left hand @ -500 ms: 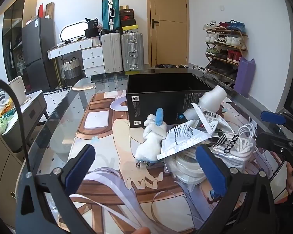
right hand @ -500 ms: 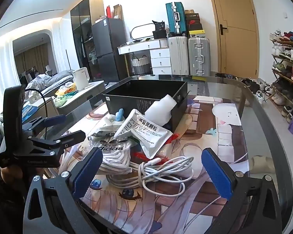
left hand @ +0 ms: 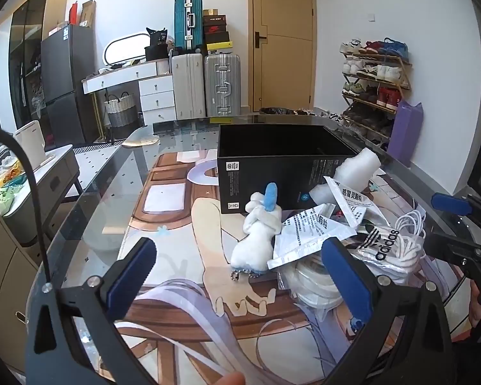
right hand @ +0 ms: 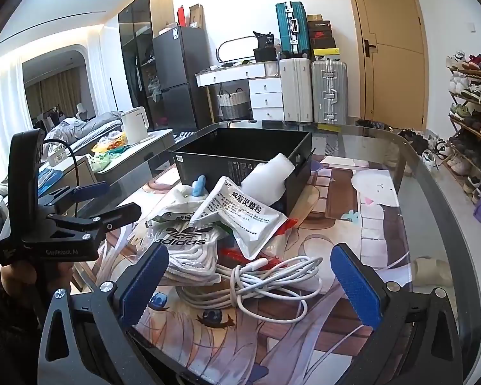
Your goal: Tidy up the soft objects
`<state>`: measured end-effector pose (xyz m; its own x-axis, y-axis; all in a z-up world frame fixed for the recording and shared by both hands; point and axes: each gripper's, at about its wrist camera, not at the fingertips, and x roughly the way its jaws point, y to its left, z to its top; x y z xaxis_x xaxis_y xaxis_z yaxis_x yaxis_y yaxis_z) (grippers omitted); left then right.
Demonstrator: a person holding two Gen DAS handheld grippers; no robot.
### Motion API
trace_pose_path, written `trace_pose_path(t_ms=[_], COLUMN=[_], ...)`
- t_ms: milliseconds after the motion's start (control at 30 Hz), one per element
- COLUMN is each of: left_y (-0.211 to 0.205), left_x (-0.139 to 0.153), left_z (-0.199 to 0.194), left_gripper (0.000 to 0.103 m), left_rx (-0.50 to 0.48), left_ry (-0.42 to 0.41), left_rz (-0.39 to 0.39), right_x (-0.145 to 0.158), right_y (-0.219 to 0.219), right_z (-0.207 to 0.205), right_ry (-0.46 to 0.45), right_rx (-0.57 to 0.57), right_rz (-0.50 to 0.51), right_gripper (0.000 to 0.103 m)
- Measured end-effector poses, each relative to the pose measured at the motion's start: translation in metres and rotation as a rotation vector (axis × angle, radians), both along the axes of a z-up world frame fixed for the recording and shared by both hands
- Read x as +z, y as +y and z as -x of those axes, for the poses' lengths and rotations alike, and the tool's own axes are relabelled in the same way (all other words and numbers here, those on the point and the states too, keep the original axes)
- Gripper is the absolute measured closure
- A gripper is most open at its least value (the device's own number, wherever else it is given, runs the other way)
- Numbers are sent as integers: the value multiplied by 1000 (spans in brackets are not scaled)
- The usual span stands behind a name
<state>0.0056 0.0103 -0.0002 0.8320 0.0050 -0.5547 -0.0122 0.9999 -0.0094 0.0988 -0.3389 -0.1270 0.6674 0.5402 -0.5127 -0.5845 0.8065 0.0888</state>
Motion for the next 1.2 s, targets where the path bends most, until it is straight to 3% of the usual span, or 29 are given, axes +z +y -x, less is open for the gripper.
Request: trace_pose_path(t_ms=[1200], left_y=[14], left_x=[2], left_z=[-6], left_gripper=[0], left_rx=[12], left_ry=[-20], left_rz=[15], right_x=[1], right_y=[-9], right_z=[-7], right_ry=[12], right_rx=[-41], right_rz=[3], right_gripper=[0])
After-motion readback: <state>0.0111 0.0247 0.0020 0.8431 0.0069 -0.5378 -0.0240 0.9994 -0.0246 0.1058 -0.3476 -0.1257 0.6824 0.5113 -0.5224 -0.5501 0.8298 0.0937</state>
